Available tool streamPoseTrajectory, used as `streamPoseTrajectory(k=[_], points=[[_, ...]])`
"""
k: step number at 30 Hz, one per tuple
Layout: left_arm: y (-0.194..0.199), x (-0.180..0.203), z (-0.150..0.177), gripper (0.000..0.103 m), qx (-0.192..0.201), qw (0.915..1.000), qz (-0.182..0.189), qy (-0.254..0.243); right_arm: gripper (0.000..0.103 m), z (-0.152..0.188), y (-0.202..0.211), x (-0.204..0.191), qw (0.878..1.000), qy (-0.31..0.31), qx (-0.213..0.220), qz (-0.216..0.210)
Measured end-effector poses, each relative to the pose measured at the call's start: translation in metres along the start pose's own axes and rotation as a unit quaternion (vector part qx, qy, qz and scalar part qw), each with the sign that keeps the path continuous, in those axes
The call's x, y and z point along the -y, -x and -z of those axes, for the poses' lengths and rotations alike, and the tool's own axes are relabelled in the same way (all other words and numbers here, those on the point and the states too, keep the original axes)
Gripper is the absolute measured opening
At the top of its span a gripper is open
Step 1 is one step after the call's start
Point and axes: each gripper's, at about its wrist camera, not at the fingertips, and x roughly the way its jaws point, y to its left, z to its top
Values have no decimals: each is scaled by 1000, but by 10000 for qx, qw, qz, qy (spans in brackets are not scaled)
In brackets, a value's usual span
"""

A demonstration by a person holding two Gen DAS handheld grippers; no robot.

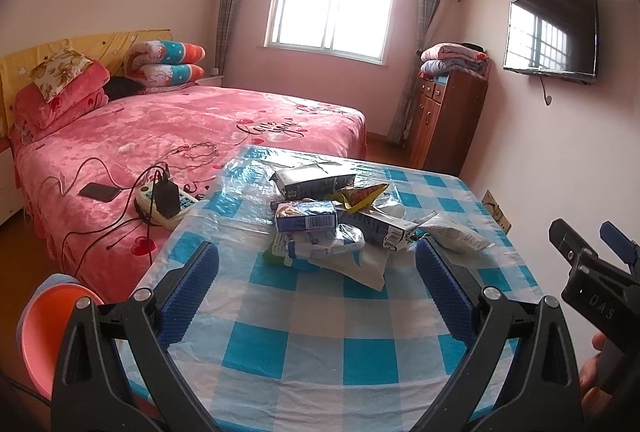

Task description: Collect trash

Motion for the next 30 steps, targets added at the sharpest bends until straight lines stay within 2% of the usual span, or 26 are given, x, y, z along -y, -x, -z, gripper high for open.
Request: streamPoseTrajectory(k=[8, 17, 22, 26, 30], points=[[6, -4, 2, 99, 6, 10000, -31, -32, 99, 6, 4, 1, 10000, -23, -18, -82], [4, -12, 6, 99, -84, 9999, -116, -30, 99, 13, 0, 6, 9989, -196, -141, -394], [-9, -17, 8, 99, -290, 9995, -112, -37, 99, 20, -17, 11, 9954, -370, -470, -748], [-27, -24, 4, 99, -580, 9983, 3, 39, 99, 26, -38, 15, 9884, -568, -834, -1135], [-50, -30, -3, 99, -890, 9958, 166, 162, 99, 26, -56, 16, 9831, -586, -1000, -1417]])
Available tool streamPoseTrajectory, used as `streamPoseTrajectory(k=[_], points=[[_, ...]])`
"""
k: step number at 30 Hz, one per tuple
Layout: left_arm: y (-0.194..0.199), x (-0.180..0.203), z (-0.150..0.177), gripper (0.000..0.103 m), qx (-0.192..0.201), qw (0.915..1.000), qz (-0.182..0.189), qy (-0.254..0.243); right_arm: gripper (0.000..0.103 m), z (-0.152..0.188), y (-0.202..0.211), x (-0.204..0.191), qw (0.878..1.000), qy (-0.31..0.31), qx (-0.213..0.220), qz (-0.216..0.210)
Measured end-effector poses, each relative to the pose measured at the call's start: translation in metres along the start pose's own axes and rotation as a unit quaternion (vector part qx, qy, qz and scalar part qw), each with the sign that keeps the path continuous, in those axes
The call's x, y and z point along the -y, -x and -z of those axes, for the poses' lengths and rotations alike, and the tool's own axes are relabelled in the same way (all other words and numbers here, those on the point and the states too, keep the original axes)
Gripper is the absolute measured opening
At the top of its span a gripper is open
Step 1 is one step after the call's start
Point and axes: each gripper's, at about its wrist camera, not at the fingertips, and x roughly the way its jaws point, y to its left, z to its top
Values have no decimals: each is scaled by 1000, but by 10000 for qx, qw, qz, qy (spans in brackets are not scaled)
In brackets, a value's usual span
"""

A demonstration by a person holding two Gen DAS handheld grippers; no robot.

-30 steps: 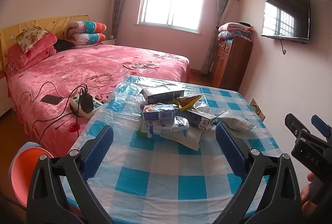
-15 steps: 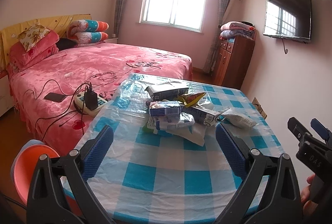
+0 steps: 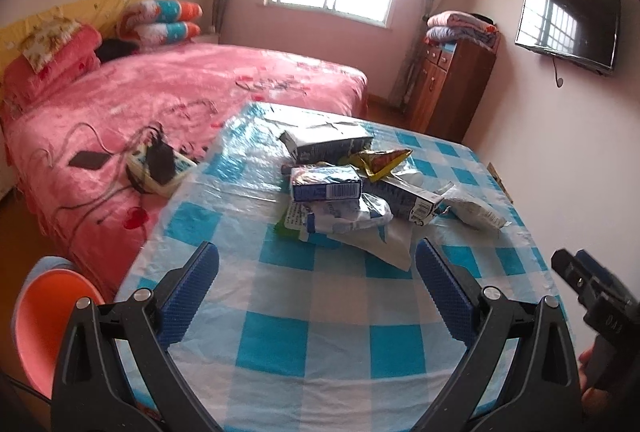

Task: Collect trash
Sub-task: 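Grasp the blue tissue pack with the left tool while the right tool grasps the white milk carton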

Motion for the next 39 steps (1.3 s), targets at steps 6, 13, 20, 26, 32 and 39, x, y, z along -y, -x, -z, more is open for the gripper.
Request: streamPoseTrajectory(k=[6, 13, 20, 26, 32, 39], points=[[-50, -7, -19, 99, -446, 9987, 100, 245, 97, -13, -35, 5, 9974, -120, -352, -614], [-103, 0, -31, 99, -781, 9966, 90, 236, 86, -31, -91, -5, 9913, 71, -761, -1072], [-140, 10, -50, 99, -865, 9961, -48, 138, 88, -42, -149, -8, 9839, 86, -1167, -1354], [-155, 16, -53, 99, -908, 9958, -122, -2, 89, -50, -179, -14, 9807, 262, -1298, -1439], [-165, 18, -50, 89, -924, 9954, -251, -41, 89, -49, -197, -29, 9758, 629, -1404, -1554], [-166, 12, -46, 74, -916, 9956, -194, 79, 75, -42, -206, -43, 9762, 995, -1402, -1324]])
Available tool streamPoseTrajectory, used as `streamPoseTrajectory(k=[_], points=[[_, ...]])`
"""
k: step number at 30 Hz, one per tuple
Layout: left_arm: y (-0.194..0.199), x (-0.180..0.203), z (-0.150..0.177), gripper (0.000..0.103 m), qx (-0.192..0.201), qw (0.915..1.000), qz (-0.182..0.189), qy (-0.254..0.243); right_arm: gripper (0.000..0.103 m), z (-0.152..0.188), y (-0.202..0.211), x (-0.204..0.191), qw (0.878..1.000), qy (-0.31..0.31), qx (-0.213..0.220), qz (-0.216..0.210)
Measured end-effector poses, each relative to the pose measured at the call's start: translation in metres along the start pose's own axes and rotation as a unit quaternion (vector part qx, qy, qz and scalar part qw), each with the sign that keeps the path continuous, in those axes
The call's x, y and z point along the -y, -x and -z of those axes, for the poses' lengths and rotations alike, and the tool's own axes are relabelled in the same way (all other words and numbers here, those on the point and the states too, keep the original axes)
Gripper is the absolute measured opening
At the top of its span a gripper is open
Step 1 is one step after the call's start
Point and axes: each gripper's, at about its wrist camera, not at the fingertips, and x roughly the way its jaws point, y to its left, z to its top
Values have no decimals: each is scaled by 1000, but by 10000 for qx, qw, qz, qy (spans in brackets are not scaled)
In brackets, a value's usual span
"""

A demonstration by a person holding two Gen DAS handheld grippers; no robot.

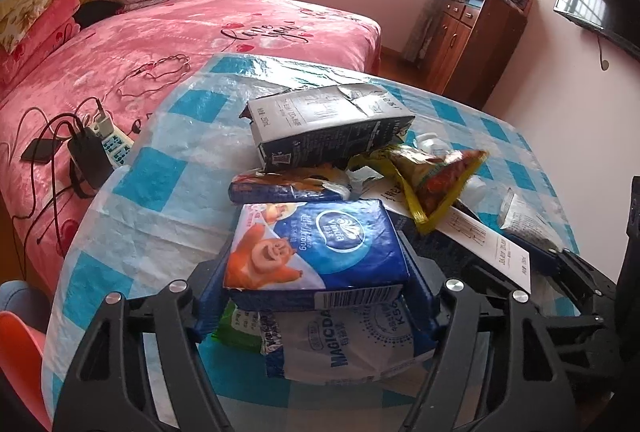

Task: Collect trash
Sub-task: 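Grasp the blue tissue pack with the left tool while the right tool grasps the white milk carton, then carry both items over the orange bucket and open both tools to drop them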

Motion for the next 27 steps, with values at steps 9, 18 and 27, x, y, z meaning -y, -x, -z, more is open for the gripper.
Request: streamPoseTrajectory(k=[9, 18, 27], points=[[12, -6, 9, 73, 87, 9999, 75, 78, 64, 10, 6, -16, 9993, 251, 67, 276], [42, -21, 21, 73, 281, 9990, 243, 254, 63, 27, 22, -31, 9993, 187, 52, 311], [73, -40, 42, 73, 398, 9980, 356, 326, 62, 45, 52, -41, 9989, -10, 207, 424]])
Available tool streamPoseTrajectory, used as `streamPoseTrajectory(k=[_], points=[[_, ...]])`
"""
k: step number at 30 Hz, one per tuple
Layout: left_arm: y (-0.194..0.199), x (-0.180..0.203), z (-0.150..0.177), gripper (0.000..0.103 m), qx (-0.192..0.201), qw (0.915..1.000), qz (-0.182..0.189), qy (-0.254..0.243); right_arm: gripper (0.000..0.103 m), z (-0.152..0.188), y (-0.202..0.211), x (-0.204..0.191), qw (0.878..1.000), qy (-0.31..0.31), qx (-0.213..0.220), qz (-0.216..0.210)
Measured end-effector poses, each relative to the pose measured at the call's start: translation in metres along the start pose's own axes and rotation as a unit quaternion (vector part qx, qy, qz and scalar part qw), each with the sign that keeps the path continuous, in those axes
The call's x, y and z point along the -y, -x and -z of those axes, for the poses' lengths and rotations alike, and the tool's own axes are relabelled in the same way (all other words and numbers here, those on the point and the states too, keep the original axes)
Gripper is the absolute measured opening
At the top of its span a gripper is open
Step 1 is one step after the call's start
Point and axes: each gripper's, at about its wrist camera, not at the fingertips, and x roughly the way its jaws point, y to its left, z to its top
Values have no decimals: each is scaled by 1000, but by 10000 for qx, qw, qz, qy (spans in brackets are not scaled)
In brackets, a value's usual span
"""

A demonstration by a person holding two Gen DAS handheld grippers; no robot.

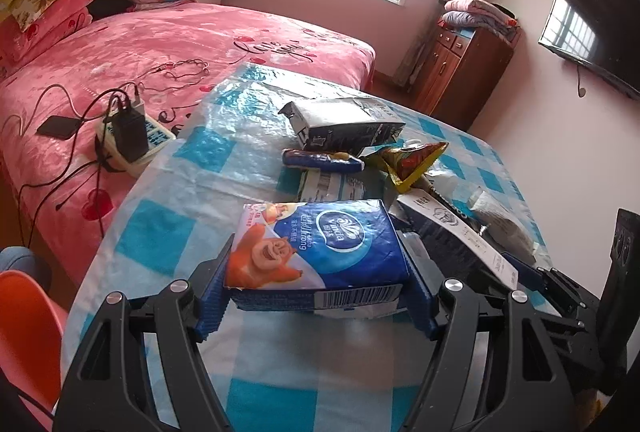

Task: Collect trash
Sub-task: 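Carry both items over the orange bucket and open both tools to drop them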

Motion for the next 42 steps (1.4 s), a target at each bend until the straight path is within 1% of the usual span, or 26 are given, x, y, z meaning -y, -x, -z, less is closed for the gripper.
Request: streamPoseTrajectory(k=[7, 12, 18, 19, 24, 25, 27, 28, 31, 32, 34, 38, 39, 41, 42], points=[[20, -12, 14, 73, 64, 10000, 19, 49, 62, 7, 28, -6, 9998, -50, 166, 77], [33, -26, 23, 73, 99, 9999, -41, 127, 62, 9, 44, -19, 9997, -36, 231, -31], [56, -56, 31, 73, 231, 9988, -313, 313, 62, 8, 50, -62, 9982, 251, 178, -515], [59, -60, 32, 73, 248, 9985, -359, 339, 62, 7, 50, -73, 9972, 335, 153, -649], [83, -107, 41, 73, 386, 9939, -811, 641, 62, 4, 43, -134, 9889, 831, 11, -1229], [87, -116, 43, 73, 412, 9925, -922, 688, 62, 4, 39, -151, 9853, 943, -56, -1421], [97, -140, 49, 73, 448, 9885, -1181, 832, 62, 5, 35, -173, 9805, 1097, -126, -1623], [102, -151, 52, 73, 451, 9865, -1287, 909, 62, 6, 30, -191, 9765, 1258, -169, -1743], [112, -189, 65, 73, 392, 9783, -1640, 1203, 62, 7, 19, -228, 9678, 1513, -300, -1987], [115, -205, 71, 73, 357, 9743, -1789, 1320, 62, 9, 13, -242, 9640, 1603, -370, -2090], [120, -228, 80, 73, 313, 9681, -1973, 1515, 62, 11, 4, -266, 9580, 1780, -465, -2199], [122, -264, 95, 74, 192, 9582, -2177, 1846, 62, 22, -19, -312, 9458, 2091, -724, -2376], [123, -267, 99, 74, 179, 9565, -2224, 1880, 63, 24, -24, -321, 9430, 2139, -802, -2421], [123, -282, 108, 76, 113, 9512, -2352, 1992, 64, 30, -39, -339, 9398, 2180, -890, -2475], [123, -287, 111, 82, 80, 9494, -2384, 2043, 71, 32, -44, -344, 9380, 2186, -952, -2517]])
